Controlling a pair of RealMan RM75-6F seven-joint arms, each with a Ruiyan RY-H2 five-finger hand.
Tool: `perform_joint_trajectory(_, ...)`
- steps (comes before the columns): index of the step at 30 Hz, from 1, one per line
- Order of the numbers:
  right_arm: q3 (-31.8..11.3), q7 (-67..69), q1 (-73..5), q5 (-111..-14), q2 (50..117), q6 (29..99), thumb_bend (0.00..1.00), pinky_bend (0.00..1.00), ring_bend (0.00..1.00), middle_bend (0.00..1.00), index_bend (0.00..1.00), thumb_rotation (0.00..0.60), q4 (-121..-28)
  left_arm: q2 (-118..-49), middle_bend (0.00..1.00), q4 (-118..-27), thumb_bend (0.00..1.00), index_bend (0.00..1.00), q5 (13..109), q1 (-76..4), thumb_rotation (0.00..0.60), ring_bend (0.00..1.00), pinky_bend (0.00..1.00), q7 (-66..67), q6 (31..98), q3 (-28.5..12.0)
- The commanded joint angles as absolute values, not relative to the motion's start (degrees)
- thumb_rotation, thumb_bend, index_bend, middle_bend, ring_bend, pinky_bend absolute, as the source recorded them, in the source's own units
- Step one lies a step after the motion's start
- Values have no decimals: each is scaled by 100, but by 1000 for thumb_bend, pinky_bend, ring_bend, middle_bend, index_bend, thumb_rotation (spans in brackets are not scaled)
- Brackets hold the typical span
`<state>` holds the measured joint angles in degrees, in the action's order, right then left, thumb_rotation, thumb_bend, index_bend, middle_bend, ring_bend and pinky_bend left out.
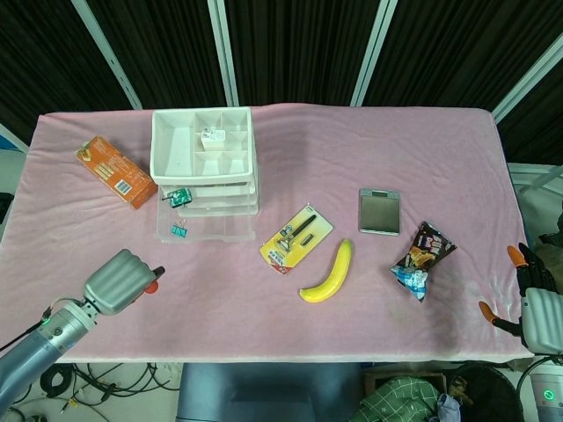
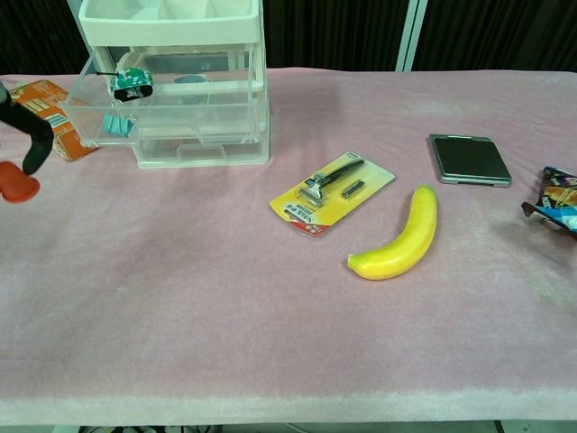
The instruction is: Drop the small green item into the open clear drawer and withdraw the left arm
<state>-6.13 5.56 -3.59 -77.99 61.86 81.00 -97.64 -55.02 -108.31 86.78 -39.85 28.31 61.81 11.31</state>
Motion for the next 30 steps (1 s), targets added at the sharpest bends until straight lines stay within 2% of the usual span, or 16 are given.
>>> perform_joint_trajectory(1,-613,563,-359,-7799,6185,8098,137,123,0,0,0,600,-9767,-6173,1000,-10170,369,562,8722,-3680,600,1000,1000,2931,6139,1216)
perform_joint_trajectory(9,-622,574,-352,-7791,6180,8112,137,124,0,0,0,600,-9766,-7327,1000,-9030,363,554,8334,-3412,600,1000,1000,3290,5929,994)
perform_joint_trajectory(15,-626,575,-352,-7788,6178,8114,137,123,0,0,0,600,-9758,-7736,1000,-8660,351,552,8105,-3378,600,1000,1000,3520,5791,835)
perform_joint_trajectory(20,-630,587,-348,-7785,6175,8119,137,123,0,0,0,600,-9756,-7924,1000,-8534,288,538,7889,-3355,600,1000,1000,3640,5720,701)
perform_joint_trajectory(26,-624,582,-351,-7794,6174,8112,137,124,0,0,0,600,-9750,-7896,1000,-8645,144,417,7830,-3338,600,1000,1000,3682,5716,634)
perform_joint_trajectory(30,-624,581,-348,-7799,6174,8121,137,123,0,0,0,600,-9752,-7778,1000,-8846,95,326,7855,-3298,600,1000,1000,3598,5827,577)
